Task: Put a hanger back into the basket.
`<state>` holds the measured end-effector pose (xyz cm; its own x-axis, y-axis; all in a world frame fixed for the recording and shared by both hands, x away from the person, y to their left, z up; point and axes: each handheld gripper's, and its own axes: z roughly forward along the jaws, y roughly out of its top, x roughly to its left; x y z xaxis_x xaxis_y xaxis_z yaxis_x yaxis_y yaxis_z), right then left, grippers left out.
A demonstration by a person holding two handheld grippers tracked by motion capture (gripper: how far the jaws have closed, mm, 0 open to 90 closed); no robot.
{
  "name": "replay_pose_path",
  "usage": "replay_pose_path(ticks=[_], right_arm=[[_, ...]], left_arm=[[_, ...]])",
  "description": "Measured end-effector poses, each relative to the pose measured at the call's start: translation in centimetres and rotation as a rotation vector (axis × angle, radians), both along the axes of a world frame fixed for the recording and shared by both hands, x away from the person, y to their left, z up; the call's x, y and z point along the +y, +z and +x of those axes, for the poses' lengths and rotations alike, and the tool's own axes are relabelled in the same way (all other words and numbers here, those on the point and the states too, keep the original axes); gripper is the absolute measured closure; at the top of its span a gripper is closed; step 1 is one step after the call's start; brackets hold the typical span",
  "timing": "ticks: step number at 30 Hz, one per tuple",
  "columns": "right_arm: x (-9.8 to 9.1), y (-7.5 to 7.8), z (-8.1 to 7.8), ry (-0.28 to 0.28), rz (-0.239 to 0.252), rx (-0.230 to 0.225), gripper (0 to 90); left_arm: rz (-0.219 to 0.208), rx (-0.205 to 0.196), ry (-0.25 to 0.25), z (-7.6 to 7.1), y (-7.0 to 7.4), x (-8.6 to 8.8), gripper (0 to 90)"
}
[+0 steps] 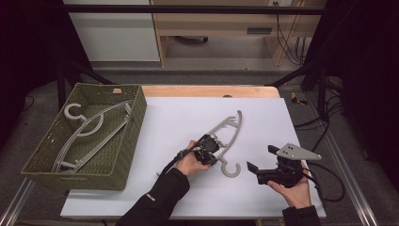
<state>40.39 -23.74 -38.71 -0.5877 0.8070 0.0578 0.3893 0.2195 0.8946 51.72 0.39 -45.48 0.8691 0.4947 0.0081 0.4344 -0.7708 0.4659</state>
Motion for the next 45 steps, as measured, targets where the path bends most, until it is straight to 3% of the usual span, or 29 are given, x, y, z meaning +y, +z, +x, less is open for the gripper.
replay_pose_path(ticks=[6, 8, 14, 17, 22, 26, 32, 45], right_arm=[[-0.1, -0.1, 0.0, -0.002, 0.002, 0.003, 4.4], [-0.1, -0.1, 0.0, 0.001, 0.002, 0.000, 4.4], [-0.4, 0.0, 0.0, -0.005, 0.007, -0.002, 4.6], [-0.3, 0.0, 0.0, -0.002, 0.010, 0.001, 4.7], [-0.5, 0.1, -0.1, -0.005, 0.010, -0.002, 4.8], [-0.6, 0.1, -0.1, -0.008, 0.011, -0.006, 4.9], [-0.6, 0.0, 0.0, -0.011, 0.012, -0.002, 4.9], [-0.7, 0.1, -0.1, -0.008, 0.018, -0.002, 4.9]], left_arm=[[0.011, -0.030, -0.015, -0.2, 0.0, -0.1, 81.9], [0.026, -0.064, -0.026, -0.4, 0.1, 0.0, 82.4], [-0.024, -0.081, -0.038, -0.8, 1.7, 1.4, 83.6], [-0.023, -0.093, -0.052, -1.0, 2.5, 2.2, 83.7], [-0.065, -0.110, -0.047, -1.6, 3.6, 3.6, 83.8], [-0.075, -0.111, -0.050, -2.0, 4.7, 4.9, 83.9], [-0.099, -0.149, -0.039, -2.9, 6.3, 6.7, 84.0], [-0.196, -0.200, -0.019, -5.2, 11.0, 10.6, 83.9]])
